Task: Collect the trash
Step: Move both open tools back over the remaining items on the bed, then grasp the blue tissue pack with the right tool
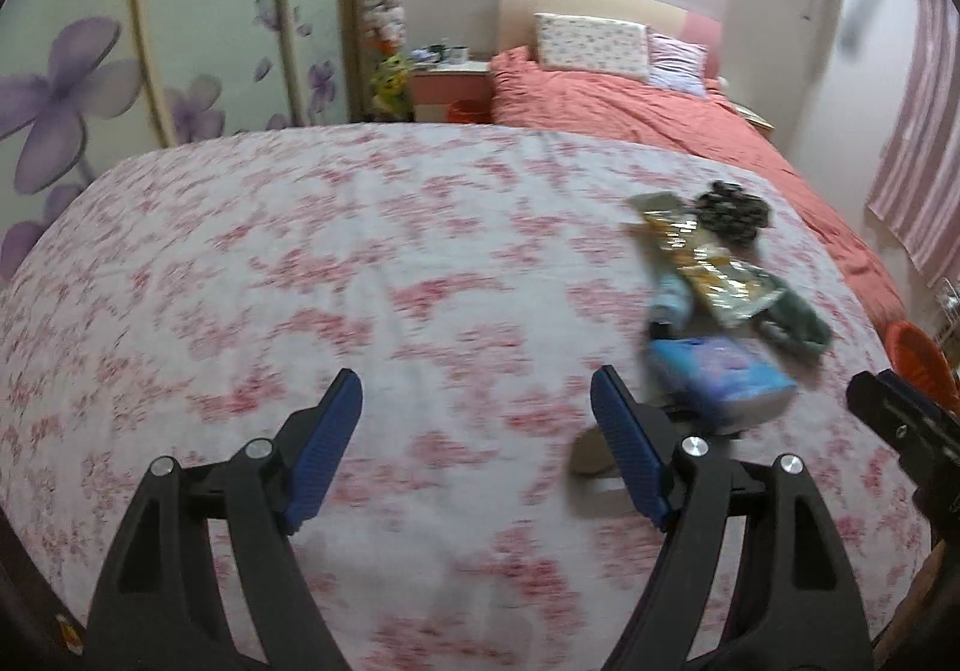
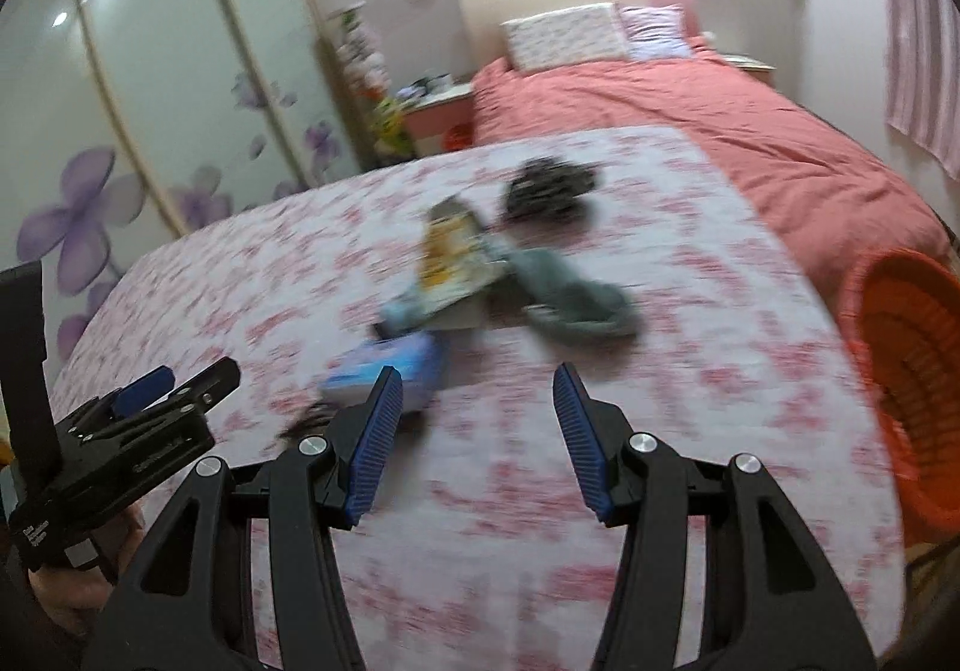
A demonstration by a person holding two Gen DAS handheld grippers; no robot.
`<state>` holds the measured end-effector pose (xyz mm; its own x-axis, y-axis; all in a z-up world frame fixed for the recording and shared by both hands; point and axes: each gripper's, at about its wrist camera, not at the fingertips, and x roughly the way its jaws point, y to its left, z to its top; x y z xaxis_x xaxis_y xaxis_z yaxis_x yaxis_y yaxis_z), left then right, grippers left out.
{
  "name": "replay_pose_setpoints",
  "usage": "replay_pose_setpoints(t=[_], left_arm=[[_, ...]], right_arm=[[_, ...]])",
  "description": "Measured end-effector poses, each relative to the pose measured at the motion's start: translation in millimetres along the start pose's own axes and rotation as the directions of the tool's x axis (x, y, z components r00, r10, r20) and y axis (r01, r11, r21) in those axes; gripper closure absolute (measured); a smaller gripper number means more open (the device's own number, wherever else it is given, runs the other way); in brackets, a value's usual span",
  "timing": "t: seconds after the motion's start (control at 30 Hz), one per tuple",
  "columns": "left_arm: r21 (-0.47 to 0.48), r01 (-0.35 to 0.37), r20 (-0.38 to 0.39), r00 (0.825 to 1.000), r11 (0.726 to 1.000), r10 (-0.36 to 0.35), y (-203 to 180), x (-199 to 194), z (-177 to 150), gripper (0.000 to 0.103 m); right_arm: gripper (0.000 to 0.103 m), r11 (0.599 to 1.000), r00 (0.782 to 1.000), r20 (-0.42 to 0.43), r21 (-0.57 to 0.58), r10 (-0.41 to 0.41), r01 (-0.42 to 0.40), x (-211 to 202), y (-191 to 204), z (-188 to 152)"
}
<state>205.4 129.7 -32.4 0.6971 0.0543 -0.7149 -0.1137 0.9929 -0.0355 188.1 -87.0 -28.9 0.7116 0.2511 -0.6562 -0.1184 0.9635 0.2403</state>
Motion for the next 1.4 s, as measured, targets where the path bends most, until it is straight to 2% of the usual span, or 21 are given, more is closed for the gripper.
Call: replay_pose_setpoints(t=[0.13, 0.23, 0.4, 0.43, 0.5, 0.8, 0.9, 1.0, 1.07, 1.13, 1.27, 1.4], left_arm=[[-0.02, -0.017, -0.007, 1.0, 1.0, 0.017, 17, 2, -2, 0.026], [-0.034, -0.028, -0.017, 0.999, 0.999, 0.027, 26, 6, -3, 0.026], [-0.045, -0.03, -0.034, 0.999, 0.999, 0.029, 31, 9, -7, 0.026], [-0.043, -0.028, -0.036, 0.999, 0.999, 0.027, 30, 9, -7, 0.026], [-0.036, -0.023, -0.04, 0.999, 0.999, 0.022, 27, 11, -8, 0.026], [0.038, 0.062, -0.041, 0.997, 0.997, -0.06, -13, 12, -9, 0.023], [0.064, 0.092, -0.039, 0.995, 0.994, -0.09, -27, 11, -9, 0.022], [0.097, 0.122, -0.042, 0.992, 0.988, -0.118, -43, 12, -9, 0.022], [0.122, 0.139, -0.046, 0.99, 0.983, -0.134, -55, 12, -11, 0.022], [0.151, 0.152, -0.048, 0.988, 0.977, -0.147, -66, 12, -14, 0.021], [0.208, 0.166, -0.048, 0.986, 0.964, -0.159, -78, 12, -19, 0.021], [0.267, 0.181, -0.05, 0.983, 0.947, -0.174, -84, 11, -25, 0.021]], right_arm=[[0.038, 1.0, 0.999, -0.035, -0.001, 0.025, -0.025, 19, 21, 3], [0.033, 1.0, 0.999, -0.05, -0.021, 0.022, -0.023, 31, 34, 7], [0.033, 0.998, 0.994, -0.107, -0.054, -0.026, 0.02, 50, 41, 7], [0.037, 0.998, 0.993, -0.115, -0.051, -0.027, 0.021, 52, 38, 5], [0.049, 1.0, 0.991, -0.134, -0.024, -0.007, 0.004, 53, 30, 2], [0.051, 1.0, 0.998, -0.068, 0.004, -0.004, 0.005, 19, 0, -3], [0.051, 0.999, 0.999, -0.018, 0.019, -0.043, 0.044, 1, -19, -4], [0.051, 0.991, 0.992, 0.021, 0.061, -0.121, 0.12, -9, -45, -5], [0.051, 0.976, 0.98, 0.021, 0.099, -0.197, 0.194, -8, -66, -6], [0.051, 0.96, 0.971, -0.002, 0.15, -0.238, 0.236, -3, -86, -8], [0.051, 0.948, 0.968, -0.029, 0.195, -0.25, 0.251, 1, -108, -12], [0.051, 0.95, 0.968, -0.029, 0.19, -0.248, 0.249, 3, -110, -14]])
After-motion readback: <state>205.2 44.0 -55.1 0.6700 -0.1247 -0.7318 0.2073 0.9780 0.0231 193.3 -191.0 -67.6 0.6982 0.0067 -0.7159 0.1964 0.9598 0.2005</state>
